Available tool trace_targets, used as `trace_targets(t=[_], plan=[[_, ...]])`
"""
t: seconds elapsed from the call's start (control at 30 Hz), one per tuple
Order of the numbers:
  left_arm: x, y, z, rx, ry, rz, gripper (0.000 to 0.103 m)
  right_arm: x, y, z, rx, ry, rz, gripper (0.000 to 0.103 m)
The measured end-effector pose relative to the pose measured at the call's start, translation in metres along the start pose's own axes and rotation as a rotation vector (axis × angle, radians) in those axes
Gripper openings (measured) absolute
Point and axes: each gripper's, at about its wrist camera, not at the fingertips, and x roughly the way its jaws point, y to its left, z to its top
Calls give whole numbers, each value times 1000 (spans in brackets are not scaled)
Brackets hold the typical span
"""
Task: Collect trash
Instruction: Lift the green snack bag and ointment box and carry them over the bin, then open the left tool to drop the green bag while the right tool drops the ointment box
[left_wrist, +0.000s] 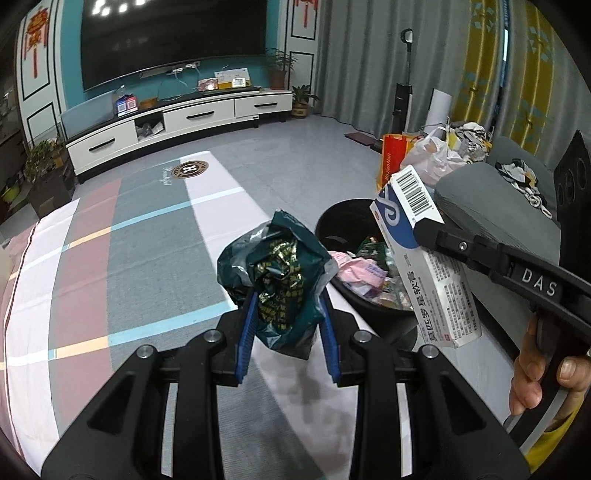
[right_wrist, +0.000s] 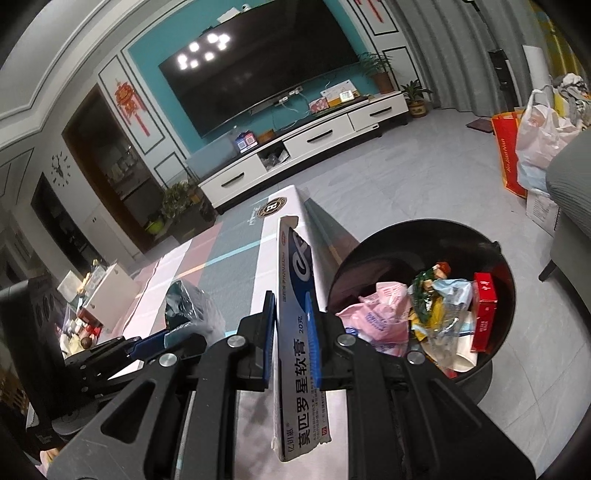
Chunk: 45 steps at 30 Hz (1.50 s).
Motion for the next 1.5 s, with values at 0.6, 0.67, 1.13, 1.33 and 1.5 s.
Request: trace_targets(t=[0.6, 0.67, 1.13, 1.33, 1.5], plan=[[43, -65, 24, 76, 43, -72, 33, -24, -65, 14, 89, -73, -110, 17], [53, -70, 29, 73, 50, -76, 33, -23, -71, 15, 97, -71, -127, 17], [130, -87, 48, 44, 135, -89, 34, 21, -113, 20, 251, -38, -166, 18], [145, -90, 47, 55, 164, -82, 35, 43, -125, 17, 310, 26, -165, 21], [147, -91, 48, 63, 165, -76, 36, 50, -127, 15, 316, 56, -184, 23]])
